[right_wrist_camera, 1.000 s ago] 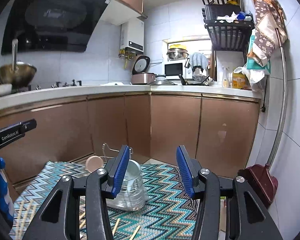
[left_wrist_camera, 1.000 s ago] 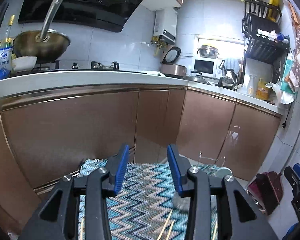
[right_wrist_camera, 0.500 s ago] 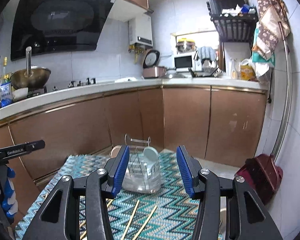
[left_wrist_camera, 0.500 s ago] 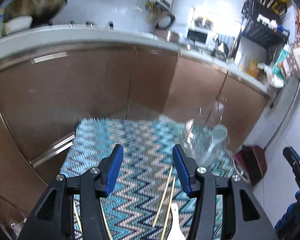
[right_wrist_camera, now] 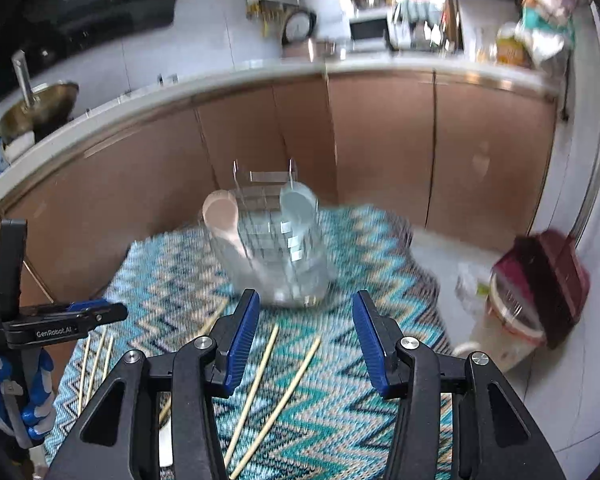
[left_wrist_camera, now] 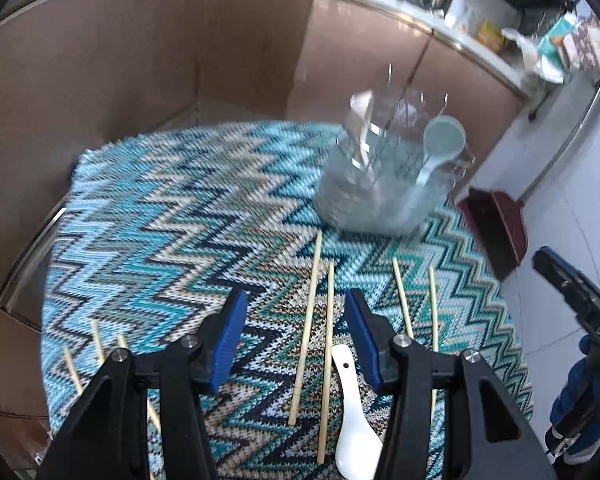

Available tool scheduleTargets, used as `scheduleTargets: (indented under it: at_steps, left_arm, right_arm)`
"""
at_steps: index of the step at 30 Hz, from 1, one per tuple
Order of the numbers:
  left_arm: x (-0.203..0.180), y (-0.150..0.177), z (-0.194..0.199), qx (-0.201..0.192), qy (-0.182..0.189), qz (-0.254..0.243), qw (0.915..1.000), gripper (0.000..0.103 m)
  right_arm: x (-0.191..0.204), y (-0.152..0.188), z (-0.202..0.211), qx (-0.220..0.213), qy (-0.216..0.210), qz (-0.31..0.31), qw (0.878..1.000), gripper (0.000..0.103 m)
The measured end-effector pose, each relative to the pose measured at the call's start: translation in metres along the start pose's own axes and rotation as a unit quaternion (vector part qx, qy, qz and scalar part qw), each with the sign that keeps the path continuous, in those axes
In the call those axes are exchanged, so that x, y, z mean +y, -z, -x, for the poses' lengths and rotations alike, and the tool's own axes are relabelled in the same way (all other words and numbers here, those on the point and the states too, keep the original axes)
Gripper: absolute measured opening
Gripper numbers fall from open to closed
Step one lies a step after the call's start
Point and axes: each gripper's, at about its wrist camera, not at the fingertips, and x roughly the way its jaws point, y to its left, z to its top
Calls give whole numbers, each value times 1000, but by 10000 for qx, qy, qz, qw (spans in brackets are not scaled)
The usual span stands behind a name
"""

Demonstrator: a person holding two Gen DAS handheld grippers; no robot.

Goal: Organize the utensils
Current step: 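Withdraw both tools from the holder and lower them toward the bamboo chopsticks, then close the right tool on a bamboo chopstick while the left tool grasps another chopstick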

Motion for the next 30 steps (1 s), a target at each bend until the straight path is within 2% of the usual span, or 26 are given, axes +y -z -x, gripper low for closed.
scheduleTargets:
  at_steps: [5,9,15,17,18,23,26,30]
  left_arm:
    - [-3,-13,-36,455,131,-17,9989,48]
    - [-6,-18,-61,816,179,-127,9964,40]
    - [-7,-28,-88,1147,172,-173,9931,31]
    - [-8,-29,-97,1283,152,-215,9914,21]
    - [-8,-29,-100,1338,121,-241,9906,20]
    - [-12,-30,-111,1460,50,-331,9887,14]
    - [-13,-30,-113,1498,46,-435,9878,14]
    - [-15,-31,-116,1575,-10,-573,9859,13]
  right_arm:
    - [-10,14,-51,811,-176,-198,9964,35]
    - [-16,25,-82,1274,-276,-273,9911,30]
    - [-17,26,-109,1615,-357,-281,9858,28]
    - [-18,26,-114,1714,-370,-262,9842,28]
    - [-19,26,-117,1760,-387,-265,9833,28]
    - [-22,28,-130,1995,-370,-243,9789,25]
    - [-23,29,-139,2184,-450,-241,9745,19]
    - [-22,25,-146,2342,-500,-205,9707,16]
